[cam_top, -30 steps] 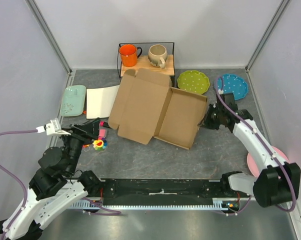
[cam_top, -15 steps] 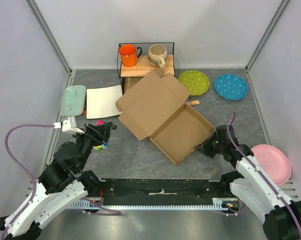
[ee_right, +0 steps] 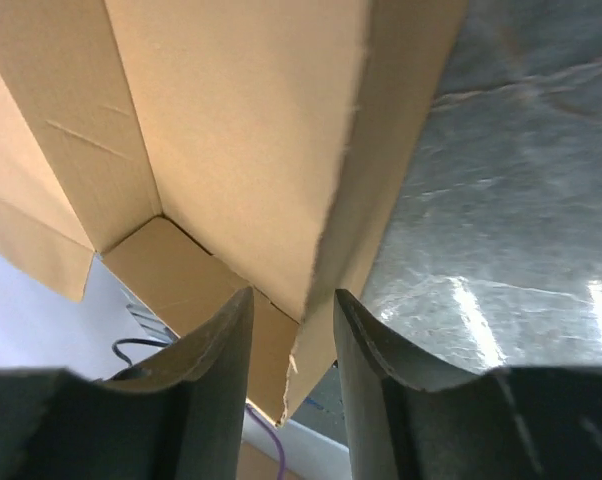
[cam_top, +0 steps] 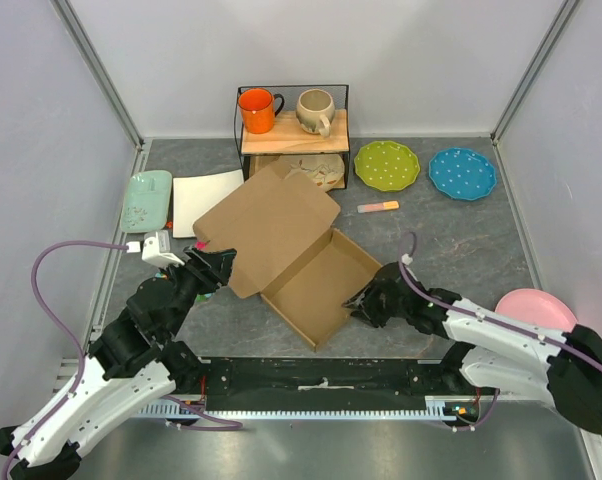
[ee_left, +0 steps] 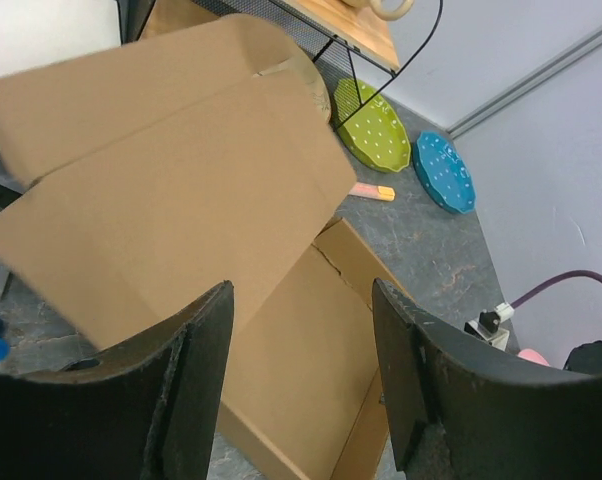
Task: Fold the paper box
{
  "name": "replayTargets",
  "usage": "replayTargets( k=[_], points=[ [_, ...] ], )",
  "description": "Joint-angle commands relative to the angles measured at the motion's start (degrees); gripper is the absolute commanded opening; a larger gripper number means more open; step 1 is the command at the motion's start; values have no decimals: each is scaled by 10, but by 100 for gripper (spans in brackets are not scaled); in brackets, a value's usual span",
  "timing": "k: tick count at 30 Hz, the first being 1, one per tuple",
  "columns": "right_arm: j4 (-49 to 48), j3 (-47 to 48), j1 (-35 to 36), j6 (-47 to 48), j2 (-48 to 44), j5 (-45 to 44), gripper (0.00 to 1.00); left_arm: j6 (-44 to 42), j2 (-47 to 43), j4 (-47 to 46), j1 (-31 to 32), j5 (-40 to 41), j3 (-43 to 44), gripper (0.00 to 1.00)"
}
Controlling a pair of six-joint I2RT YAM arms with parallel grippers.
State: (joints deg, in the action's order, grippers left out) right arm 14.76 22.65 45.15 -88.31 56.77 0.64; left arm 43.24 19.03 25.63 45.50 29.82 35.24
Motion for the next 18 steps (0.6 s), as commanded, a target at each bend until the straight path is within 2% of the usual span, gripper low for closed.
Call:
replayTargets(
  k=[1, 2, 5, 11, 15, 18],
  points=[
    [-9, 93, 42, 37, 36, -56, 50, 10, 0, -6, 2, 18, 6, 64],
    [27, 109, 44, 53, 37, -73, 55, 8, -2, 2, 2, 22, 8, 64],
    [103, 164, 46, 131, 33, -106, 62, 0, -7, 7, 2, 32, 11, 64],
    [241, 294, 47, 334, 43, -171, 65, -11, -13, 12, 1, 48, 6, 65],
    [279, 355, 47, 415, 54, -244, 66, -11, -9, 11, 1, 52, 0, 65],
    [265, 390, 46, 478, 60, -352, 66, -11, -9, 12, 2, 53, -4, 66]
  ],
)
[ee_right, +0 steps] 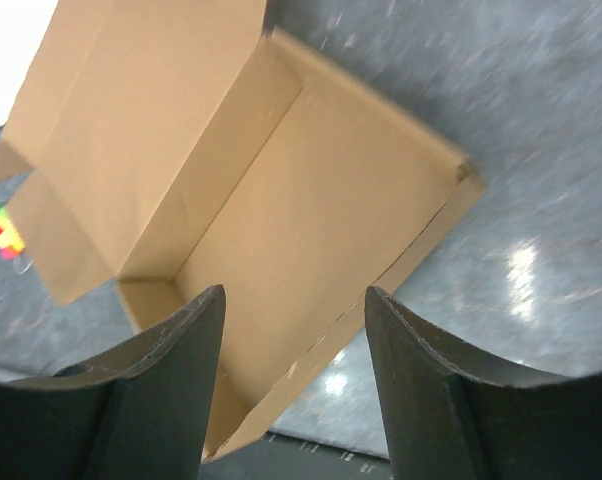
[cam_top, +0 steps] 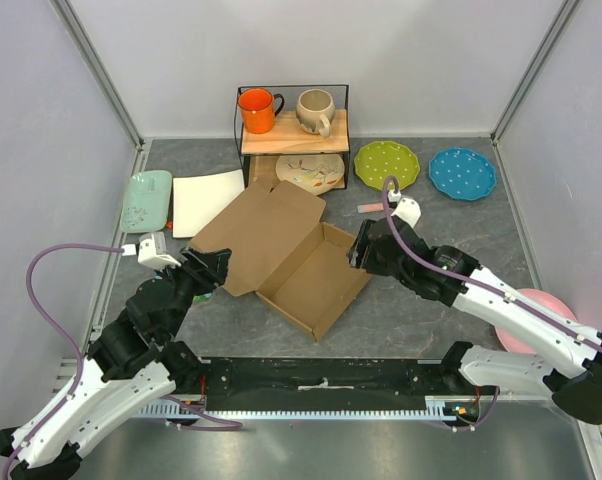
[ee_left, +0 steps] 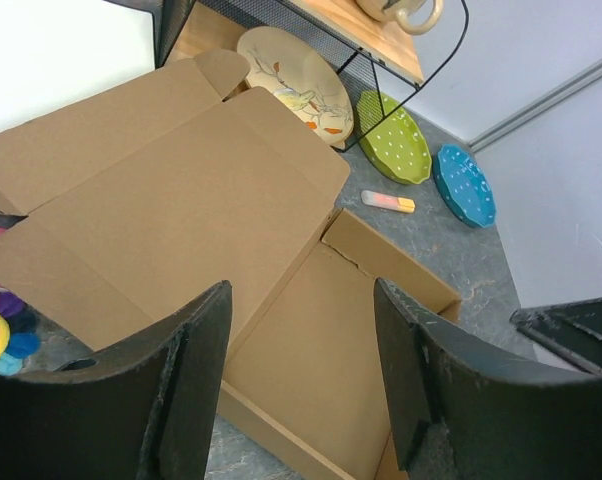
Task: Fold the paper box
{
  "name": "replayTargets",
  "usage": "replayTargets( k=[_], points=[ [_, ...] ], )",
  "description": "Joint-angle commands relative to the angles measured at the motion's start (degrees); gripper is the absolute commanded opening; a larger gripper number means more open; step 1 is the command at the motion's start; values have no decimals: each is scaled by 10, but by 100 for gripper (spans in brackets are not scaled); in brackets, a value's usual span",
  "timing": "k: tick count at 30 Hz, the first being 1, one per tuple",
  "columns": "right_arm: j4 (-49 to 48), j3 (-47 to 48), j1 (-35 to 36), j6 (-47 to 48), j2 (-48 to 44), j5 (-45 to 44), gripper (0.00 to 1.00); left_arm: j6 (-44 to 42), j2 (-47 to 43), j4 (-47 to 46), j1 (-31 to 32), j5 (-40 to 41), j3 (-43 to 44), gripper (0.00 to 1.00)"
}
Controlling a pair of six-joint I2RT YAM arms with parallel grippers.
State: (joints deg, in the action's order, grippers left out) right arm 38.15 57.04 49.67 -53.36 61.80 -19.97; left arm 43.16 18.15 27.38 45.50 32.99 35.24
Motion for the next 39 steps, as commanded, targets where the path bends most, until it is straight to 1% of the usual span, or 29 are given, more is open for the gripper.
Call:
replayTargets(
  k=[1, 2, 3, 4, 5, 6, 7, 8, 9, 10, 11, 12, 13, 14, 15, 16, 19, 22, 23, 27, 32, 39],
  points=[
    [9, 43, 1, 155, 10, -202, 65, -8, 0, -6, 1, 23, -7, 66],
    [-54, 37, 0, 192, 10, -220, 65, -7, 0, -7, 2, 23, -8, 66],
    [-90, 23, -4, 260, 10, -234, 65, -5, 0, -6, 1, 22, -10, 66],
    [-120, 20, -11, 285, 23, -242, 68, -5, 0, -6, 1, 21, -12, 66],
    [-148, 25, -48, 301, 36, -222, 70, -4, 0, -6, 1, 18, -14, 66],
    [-156, 42, -76, 326, 52, -199, 71, -4, -4, -6, 2, 16, -17, 66],
    [-162, 49, -108, 336, 87, -174, 73, -2, -5, -5, 1, 16, -18, 66],
    [-177, 54, -174, 342, 106, -120, 74, 0, -6, -6, 2, 13, -19, 66],
    [-187, 61, -205, 347, 124, -94, 74, 2, -4, -5, 2, 11, -19, 66],
    [-196, 66, -229, 345, 163, -75, 74, 2, -3, -5, 1, 9, -18, 66],
    [-200, 73, -275, 332, 184, -28, 73, 2, 0, -5, 1, 6, -17, 66],
    [-202, 86, -295, 320, 204, -7, 73, 0, 2, -6, 2, 4, -15, 66],
    [-202, 93, -312, 277, 247, 15, 74, -1, 9, -5, 2, 1, -14, 66],
    [-197, 102, -347, 250, 269, 33, 74, -1, 12, -6, 2, -3, -13, 66],
    [-196, 116, -361, 227, 288, 74, 74, 2, 14, -5, 2, -7, -12, 66],
    [-197, 122, -369, 207, 320, 80, 72, 2, 18, -5, 2, -10, -12, 66],
    [-197, 148, -374, 177, 366, 63, 72, 5, 26, -6, 2, -15, -15, 65],
    [-222, 147, -373, 120, 393, 67, 73, 10, 35, -5, 2, -15, -17, 65],
    [-229, 144, -374, 83, 400, 70, 73, 11, 38, -5, 2, -14, -16, 65],
    [-244, 149, -369, 28, 427, 75, 74, 15, 47, 7, 2, 0, -6, 65],
    [-224, 175, -369, 10, 466, 42, 77, 40, 38, 12, 1, 25, -10, 65],
    [-237, 186, -367, -14, 507, 38, 77, 47, 48, 7, 2, 32, -20, 65]
  ],
)
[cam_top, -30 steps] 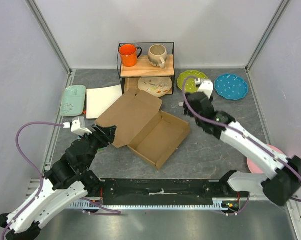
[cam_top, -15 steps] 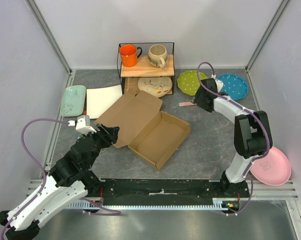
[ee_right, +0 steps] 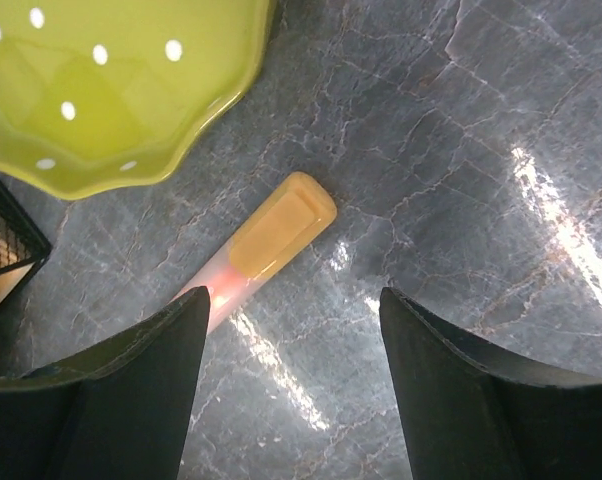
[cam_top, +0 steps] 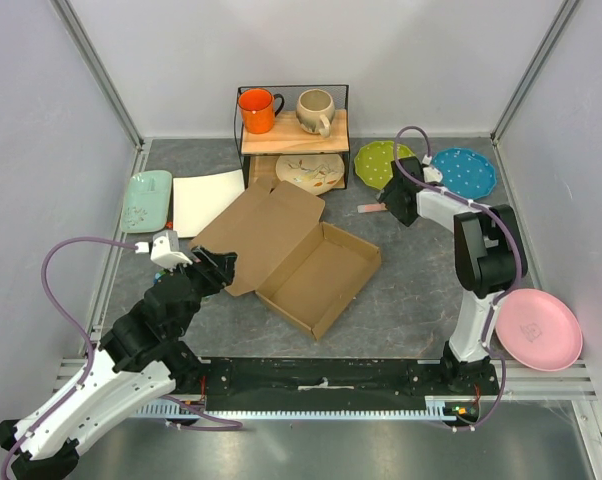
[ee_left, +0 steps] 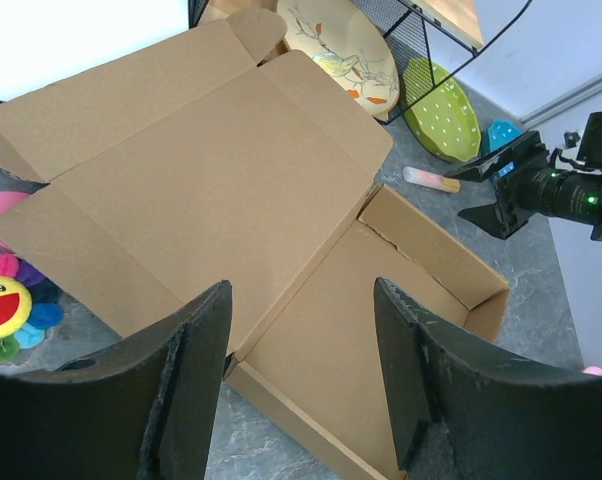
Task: Fold the paper box
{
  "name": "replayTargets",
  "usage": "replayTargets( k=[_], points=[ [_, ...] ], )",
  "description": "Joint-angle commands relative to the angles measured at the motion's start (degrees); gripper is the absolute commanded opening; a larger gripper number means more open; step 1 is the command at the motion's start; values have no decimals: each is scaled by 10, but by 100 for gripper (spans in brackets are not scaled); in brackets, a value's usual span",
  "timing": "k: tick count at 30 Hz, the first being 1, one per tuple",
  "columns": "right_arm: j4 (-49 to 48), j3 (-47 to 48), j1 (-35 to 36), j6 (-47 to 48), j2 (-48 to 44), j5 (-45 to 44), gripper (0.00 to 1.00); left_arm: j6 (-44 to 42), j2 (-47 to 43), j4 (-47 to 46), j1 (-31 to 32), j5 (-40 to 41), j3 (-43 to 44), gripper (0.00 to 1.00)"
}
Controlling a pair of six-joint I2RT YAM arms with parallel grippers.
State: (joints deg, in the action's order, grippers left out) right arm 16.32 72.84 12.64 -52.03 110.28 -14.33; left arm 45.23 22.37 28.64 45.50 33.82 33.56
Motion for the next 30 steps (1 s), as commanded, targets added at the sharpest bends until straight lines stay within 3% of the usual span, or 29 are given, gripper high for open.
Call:
replayTargets(
  k=[1, 6, 9, 18, 24, 27, 29, 30],
  points=[
    [-16, 33, 3, -27, 28, -19, 76, 26, 6, -5, 1, 26, -3, 65],
    [-10, 43, 3, -21, 55, -13, 72, 16, 14, -16, 2, 26, -5, 65],
    [-13, 34, 3, -18, 62, -14, 64, 8, 21, -22, 1, 27, -2, 65],
    [-33, -35, 1, -3, 27, -12, 23, -7, 19, -36, 1, 27, -5, 65],
    [-37, -76, 0, 17, -30, -19, 6, -3, 12, -39, 2, 19, -15, 65],
    [-34, -90, -1, 32, -70, -25, 6, -4, 9, -44, 2, 17, -16, 65],
    [-34, -94, 0, 46, -80, -24, 15, -5, 10, -49, 2, 15, -19, 65],
    [-31, -91, -1, 48, -81, -20, 29, -4, 11, -56, 2, 12, -20, 65]
  ],
)
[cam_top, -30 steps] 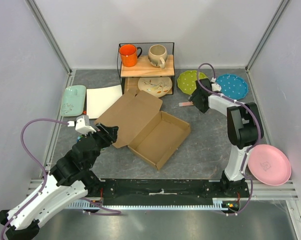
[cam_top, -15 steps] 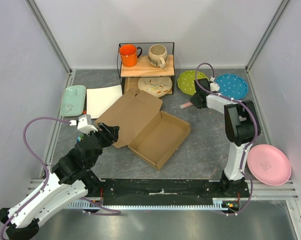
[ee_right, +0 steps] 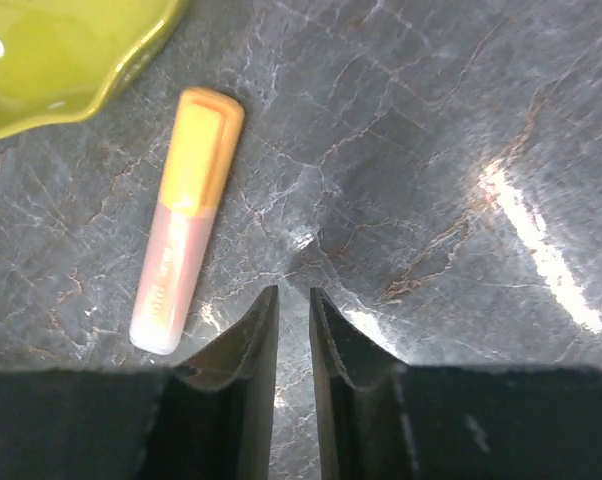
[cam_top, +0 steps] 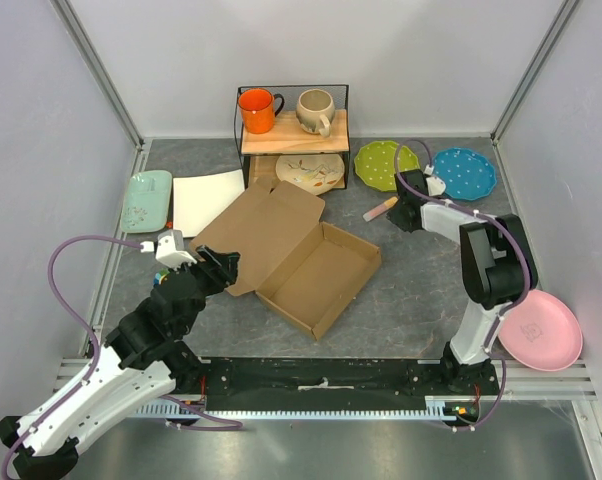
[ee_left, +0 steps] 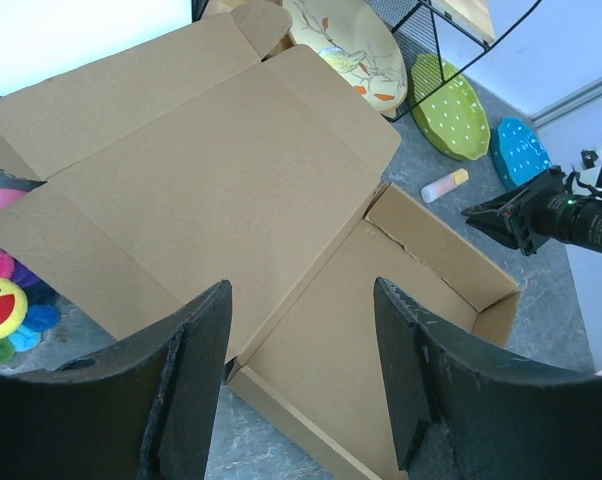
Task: Fold the paper box
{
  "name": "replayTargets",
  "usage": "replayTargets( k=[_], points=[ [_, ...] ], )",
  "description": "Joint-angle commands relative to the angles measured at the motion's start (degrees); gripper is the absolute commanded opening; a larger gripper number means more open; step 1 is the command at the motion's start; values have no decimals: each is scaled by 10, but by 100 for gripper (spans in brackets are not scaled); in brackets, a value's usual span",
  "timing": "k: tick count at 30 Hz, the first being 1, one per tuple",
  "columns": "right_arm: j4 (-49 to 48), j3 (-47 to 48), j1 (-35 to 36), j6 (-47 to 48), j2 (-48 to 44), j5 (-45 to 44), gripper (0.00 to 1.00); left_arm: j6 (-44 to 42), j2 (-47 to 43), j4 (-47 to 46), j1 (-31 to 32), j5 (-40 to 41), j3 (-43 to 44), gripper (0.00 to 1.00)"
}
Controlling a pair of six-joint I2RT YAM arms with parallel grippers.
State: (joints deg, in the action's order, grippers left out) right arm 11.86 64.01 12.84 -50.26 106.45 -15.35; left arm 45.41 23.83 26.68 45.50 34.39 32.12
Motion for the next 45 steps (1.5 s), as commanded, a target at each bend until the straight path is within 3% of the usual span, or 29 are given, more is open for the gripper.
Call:
replayTargets(
  k=[1, 5, 9, 19, 26, 30, 37, 41, 45],
  points=[
    [15, 1, -2, 31, -41, -9, 37, -5, -2, -38, 1, 2, -7, 65],
    [11, 16, -1, 21, -34, -2, 53, -2, 4, -37, 2, -13, -7, 64],
    [18, 54, -2, 5, -4, 1, 59, 2, -4, -31, 1, -12, -7, 64],
    [73, 187, -1, -31, 110, 9, 63, 8, -1, -13, 1, -1, 0, 64],
    [106, 197, -2, -27, 147, -18, 63, -1, 9, -20, 2, 11, 14, 64],
    [125, 193, -11, -23, 160, -27, 56, 0, 17, -25, 1, 4, 12, 64],
    [104, 107, -38, -4, 137, -30, 34, -5, 5, -26, 2, 2, 8, 64],
    [88, 75, -46, 16, 116, -21, 15, -7, 6, -25, 2, 2, 6, 64],
    [69, 39, -48, 38, 60, -15, 9, -6, -2, -25, 1, 0, 3, 64]
  ],
)
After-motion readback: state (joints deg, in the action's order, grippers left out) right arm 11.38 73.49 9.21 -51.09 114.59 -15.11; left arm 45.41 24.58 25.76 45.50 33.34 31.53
